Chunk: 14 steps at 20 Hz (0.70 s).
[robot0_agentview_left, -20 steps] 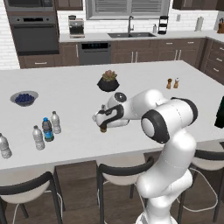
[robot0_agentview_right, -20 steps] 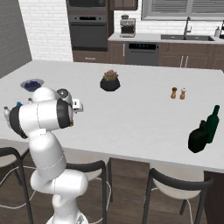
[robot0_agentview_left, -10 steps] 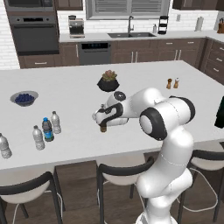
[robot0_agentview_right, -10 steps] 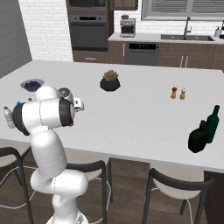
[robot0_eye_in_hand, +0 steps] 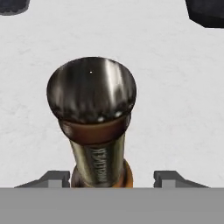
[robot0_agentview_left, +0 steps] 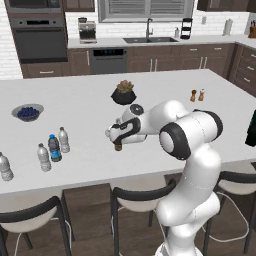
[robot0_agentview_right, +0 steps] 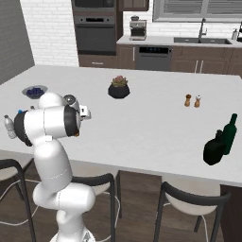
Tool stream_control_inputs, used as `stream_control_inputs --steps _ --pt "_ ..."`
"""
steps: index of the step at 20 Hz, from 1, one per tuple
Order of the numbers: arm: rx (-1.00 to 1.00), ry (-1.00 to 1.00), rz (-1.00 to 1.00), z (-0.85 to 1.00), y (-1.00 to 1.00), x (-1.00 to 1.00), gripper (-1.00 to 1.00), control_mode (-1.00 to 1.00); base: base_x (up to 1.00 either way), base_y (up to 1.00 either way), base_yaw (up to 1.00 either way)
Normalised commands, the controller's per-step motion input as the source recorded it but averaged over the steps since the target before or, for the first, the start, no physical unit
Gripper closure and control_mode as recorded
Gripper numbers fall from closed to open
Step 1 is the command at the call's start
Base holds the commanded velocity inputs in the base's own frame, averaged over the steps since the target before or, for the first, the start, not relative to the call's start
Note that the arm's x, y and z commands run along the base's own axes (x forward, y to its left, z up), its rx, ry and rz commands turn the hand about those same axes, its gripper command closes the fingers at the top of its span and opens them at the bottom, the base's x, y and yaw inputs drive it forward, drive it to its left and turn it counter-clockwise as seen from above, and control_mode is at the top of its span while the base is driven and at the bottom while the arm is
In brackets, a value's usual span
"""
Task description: Move the plastic bottles in the middle to the plastics group, and the glass bottles in the middle to the glass group.
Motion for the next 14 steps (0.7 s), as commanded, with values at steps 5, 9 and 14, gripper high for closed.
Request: stream_control_inputs --steps 5,9,14 --pt "0.00 0.00 0.00 0.00 0.00 0.00 1.00 -1.00 0.00 0.00 0.00" --pt "0.00 0.00 0.00 0.07 0.00 -0.04 1.00 -1.00 0.00 0.00 0.00" --pt "-0.05 0.01 -0.04 0.49 -0.25 -0.12 1.00 -1.00 0.00 0.00 0.00"
